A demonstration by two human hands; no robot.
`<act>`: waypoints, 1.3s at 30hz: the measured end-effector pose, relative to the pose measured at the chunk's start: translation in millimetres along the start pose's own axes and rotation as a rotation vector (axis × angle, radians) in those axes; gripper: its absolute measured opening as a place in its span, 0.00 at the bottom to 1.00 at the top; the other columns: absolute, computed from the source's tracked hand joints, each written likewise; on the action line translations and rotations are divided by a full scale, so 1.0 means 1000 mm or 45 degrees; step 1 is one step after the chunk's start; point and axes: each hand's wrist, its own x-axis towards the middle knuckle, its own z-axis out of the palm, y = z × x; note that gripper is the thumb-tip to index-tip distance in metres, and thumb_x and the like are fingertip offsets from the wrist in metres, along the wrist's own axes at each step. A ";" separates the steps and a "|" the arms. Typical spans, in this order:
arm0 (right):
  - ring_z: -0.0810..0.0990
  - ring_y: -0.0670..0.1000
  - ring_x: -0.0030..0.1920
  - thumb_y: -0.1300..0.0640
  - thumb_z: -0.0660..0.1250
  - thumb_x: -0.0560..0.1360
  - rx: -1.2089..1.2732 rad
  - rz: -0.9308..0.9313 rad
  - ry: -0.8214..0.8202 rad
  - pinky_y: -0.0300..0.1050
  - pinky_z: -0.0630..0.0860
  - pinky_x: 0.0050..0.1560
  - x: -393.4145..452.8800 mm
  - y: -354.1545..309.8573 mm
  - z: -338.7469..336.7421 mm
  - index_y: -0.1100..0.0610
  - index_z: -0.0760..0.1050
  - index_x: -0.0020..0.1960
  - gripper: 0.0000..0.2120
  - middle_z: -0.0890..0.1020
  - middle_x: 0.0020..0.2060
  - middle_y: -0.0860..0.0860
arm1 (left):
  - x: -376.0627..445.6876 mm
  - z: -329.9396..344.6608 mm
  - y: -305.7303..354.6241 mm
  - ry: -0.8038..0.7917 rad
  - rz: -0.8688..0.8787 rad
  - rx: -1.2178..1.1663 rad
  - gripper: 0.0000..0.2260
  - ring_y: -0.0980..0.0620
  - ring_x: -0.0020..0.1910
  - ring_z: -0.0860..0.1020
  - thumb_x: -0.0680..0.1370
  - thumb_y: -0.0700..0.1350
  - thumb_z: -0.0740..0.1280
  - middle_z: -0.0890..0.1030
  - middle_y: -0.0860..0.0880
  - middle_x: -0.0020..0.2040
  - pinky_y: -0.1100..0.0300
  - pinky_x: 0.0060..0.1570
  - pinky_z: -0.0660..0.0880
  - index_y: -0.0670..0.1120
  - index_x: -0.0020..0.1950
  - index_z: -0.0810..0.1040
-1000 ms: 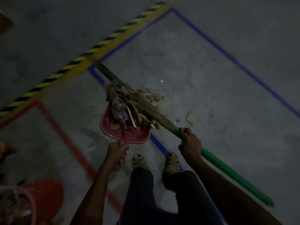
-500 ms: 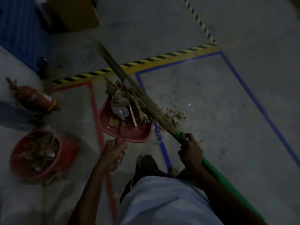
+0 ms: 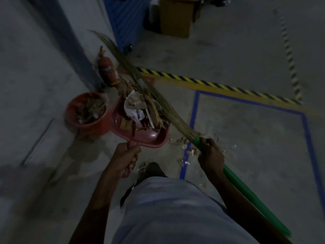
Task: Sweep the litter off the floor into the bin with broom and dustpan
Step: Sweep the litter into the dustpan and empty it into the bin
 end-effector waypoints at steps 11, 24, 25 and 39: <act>0.79 0.60 0.43 0.67 0.68 0.64 -0.056 -0.253 -0.111 0.54 0.79 0.37 0.050 -0.088 0.033 0.52 0.73 0.71 0.35 0.72 0.61 0.48 | 0.010 -0.079 -0.010 0.209 -0.003 -0.201 0.16 0.53 0.20 0.64 0.79 0.43 0.68 0.68 0.48 0.25 0.63 0.27 0.61 0.43 0.32 0.71; 0.79 0.63 0.46 0.67 0.68 0.70 0.014 -0.370 -0.084 0.51 0.75 0.36 0.113 -0.285 0.103 0.55 0.72 0.72 0.31 0.73 0.63 0.53 | 0.108 -0.255 0.028 0.251 -0.035 -0.218 0.12 0.53 0.19 0.63 0.77 0.42 0.67 0.67 0.47 0.26 0.64 0.24 0.61 0.44 0.34 0.71; 0.79 0.62 0.46 0.67 0.67 0.71 -0.010 -0.353 -0.096 0.49 0.73 0.36 0.120 -0.297 0.108 0.55 0.72 0.72 0.30 0.72 0.64 0.52 | 0.115 -0.267 0.032 0.267 -0.025 -0.209 0.13 0.53 0.19 0.63 0.78 0.42 0.67 0.67 0.47 0.26 0.65 0.23 0.61 0.44 0.34 0.70; 0.81 0.63 0.48 0.67 0.69 0.69 -0.037 -0.586 -0.217 0.50 0.75 0.42 0.219 -0.362 0.133 0.57 0.72 0.71 0.31 0.74 0.66 0.55 | 0.167 -0.285 0.055 0.451 -0.075 -0.373 0.14 0.54 0.18 0.63 0.82 0.44 0.65 0.66 0.46 0.27 0.68 0.20 0.59 0.44 0.38 0.70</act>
